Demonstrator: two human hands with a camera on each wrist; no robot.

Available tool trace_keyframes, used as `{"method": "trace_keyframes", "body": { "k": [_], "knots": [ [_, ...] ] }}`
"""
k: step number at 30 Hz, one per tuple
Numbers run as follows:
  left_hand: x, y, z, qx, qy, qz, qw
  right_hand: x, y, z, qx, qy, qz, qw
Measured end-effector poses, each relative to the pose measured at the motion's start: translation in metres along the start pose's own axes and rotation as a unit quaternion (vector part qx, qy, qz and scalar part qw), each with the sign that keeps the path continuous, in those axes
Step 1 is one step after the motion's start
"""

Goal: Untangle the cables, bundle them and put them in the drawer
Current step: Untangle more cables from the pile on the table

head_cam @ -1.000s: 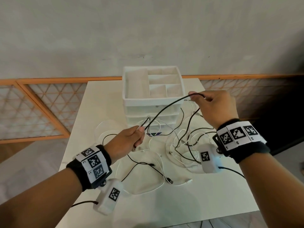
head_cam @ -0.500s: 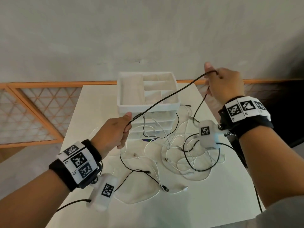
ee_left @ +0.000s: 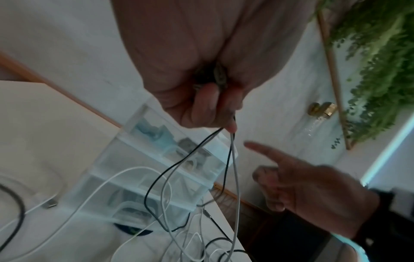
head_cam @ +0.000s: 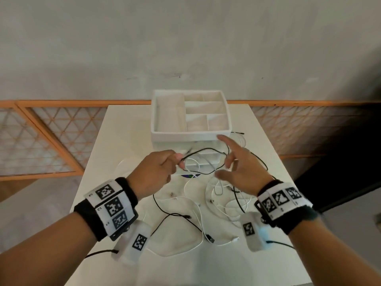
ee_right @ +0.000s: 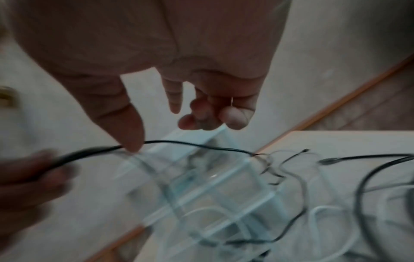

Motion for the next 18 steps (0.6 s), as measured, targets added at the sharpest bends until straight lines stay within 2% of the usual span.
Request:
{"method": "trace_keyframes", "body": {
  "k": [3,5,8,9,11,13,14,15,16,18],
  "knots": [
    [0.028,-0.022,0.016,-0.045,-0.085,-0.091,0.991,-0.033,-0.038,0.001,-0.063,0.048,0.030,0.996],
    [0.044,-0.025,0.031,-0.059,-0.123,-0.098,0.986,-0.012,-0.040,-0.004,-0.069,0.004,0.072,0.995],
    [0.042,-0.008,0.045,-0.037,-0.128,-0.080,0.988,0.048,-0.030,0.002,-0.108,-0.114,0.145,0.977],
    [0.034,-0.004,0.048,-0.039,-0.122,-0.093,0.987,0.063,-0.022,0.005,-0.087,-0.139,0.164,0.973],
    [0.005,-0.005,0.050,-0.065,-0.084,-0.171,0.980,0.074,-0.001,0.008,0.045,-0.153,0.149,0.976],
    [-0.039,-0.015,0.047,-0.083,-0.026,-0.280,0.956,0.054,0.015,0.009,0.216,-0.075,0.115,0.967],
    [-0.065,-0.018,0.044,-0.087,0.018,-0.314,0.945,0.045,0.013,0.007,0.252,-0.037,0.092,0.963],
    [-0.092,-0.020,0.040,-0.089,0.072,-0.319,0.941,0.040,0.002,0.003,0.231,-0.022,0.071,0.970],
    [-0.116,-0.020,0.037,-0.089,0.118,-0.297,0.943,0.040,-0.015,0.001,0.173,-0.028,0.062,0.983],
    [-0.138,-0.016,0.033,-0.053,0.157,-0.248,0.954,0.048,-0.055,0.007,0.038,-0.069,0.090,0.993]
  ]
}}
Point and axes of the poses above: each hand's wrist, its own z-axis away from the middle knuckle, its own y-axis out of the back of the hand, x = y × z, the point moved 8 cm from there along -z, towards the middle knuckle, and after that the axes turned 11 degrees about y, right-handed, at the moved point
